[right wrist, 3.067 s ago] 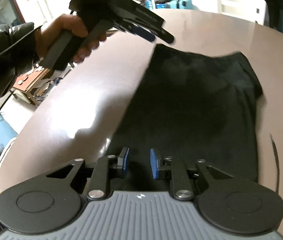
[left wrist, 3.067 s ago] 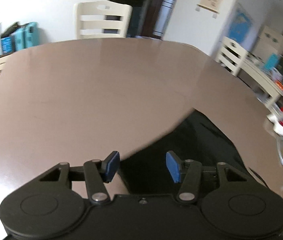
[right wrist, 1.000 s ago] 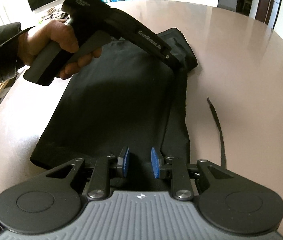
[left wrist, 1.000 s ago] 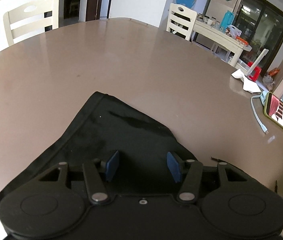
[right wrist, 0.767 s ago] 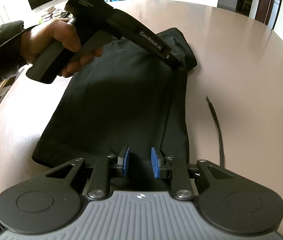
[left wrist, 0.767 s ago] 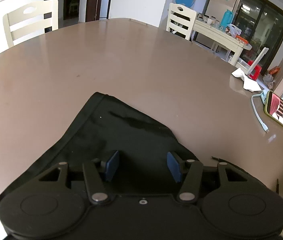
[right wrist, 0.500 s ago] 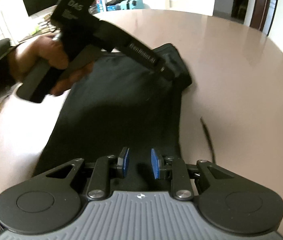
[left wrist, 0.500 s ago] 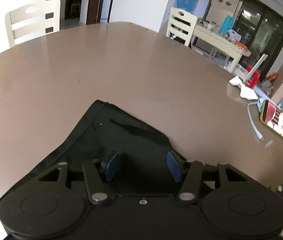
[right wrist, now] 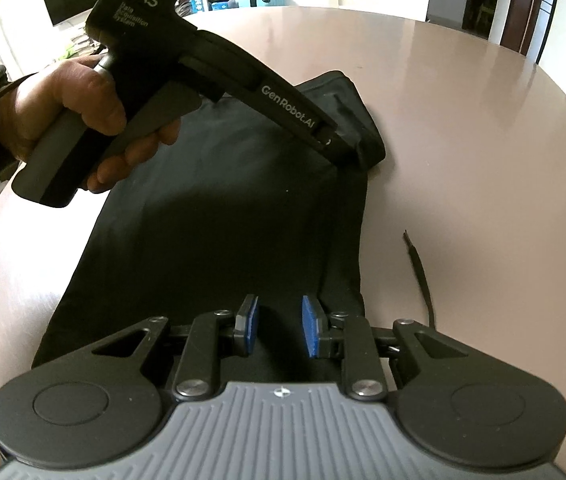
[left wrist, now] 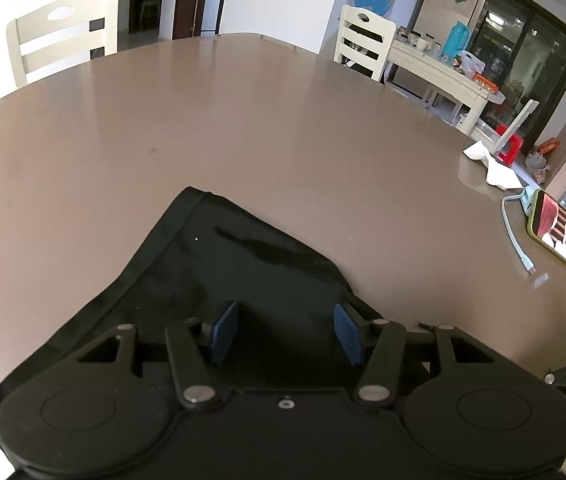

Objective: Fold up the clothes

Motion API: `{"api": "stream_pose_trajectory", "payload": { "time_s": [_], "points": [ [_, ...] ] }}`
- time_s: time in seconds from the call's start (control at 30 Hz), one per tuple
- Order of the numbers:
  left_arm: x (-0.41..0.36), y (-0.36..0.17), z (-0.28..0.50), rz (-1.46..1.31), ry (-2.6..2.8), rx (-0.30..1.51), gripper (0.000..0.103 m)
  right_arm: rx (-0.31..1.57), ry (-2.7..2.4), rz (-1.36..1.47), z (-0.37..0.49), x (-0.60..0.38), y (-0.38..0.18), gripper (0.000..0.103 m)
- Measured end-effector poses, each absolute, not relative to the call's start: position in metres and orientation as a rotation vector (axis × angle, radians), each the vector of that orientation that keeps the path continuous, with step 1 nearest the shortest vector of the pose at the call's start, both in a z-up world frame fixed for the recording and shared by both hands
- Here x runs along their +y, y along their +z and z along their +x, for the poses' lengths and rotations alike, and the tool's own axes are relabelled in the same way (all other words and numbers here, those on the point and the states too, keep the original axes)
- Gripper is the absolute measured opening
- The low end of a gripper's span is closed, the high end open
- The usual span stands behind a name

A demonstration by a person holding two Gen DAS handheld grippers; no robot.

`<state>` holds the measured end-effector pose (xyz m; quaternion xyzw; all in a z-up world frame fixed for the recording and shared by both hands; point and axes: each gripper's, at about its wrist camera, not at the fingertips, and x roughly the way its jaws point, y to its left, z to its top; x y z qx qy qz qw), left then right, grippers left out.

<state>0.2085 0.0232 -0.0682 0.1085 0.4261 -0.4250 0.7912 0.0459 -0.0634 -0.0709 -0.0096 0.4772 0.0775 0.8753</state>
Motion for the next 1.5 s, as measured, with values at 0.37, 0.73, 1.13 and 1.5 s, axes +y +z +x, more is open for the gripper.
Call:
{"api": "stream_pose_trajectory", "payload": {
  "time_s": [0.37,0.73,1.13,1.5],
  "points": [
    [0.03,-0.055,0.203,0.147,-0.933,0.896,0.052,1.021,0.178,-0.019,0.027,-0.058,-0.063,0.025],
    [0.027,-0.07,0.201,0.216,-0.896,0.934,0.052,0.995,0.157,-0.011,0.044,-0.064,-0.06,0.025],
    [0.027,-0.065,0.205,0.192,-0.906,0.919,0.053,1.026,0.182,-0.01,0.015,-0.061,-0.056,0.025],
    [0.023,-0.069,0.203,0.219,-0.898,0.93,0.053,1.001,0.16,-0.023,0.043,-0.062,-0.062,0.026]
  ]
}}
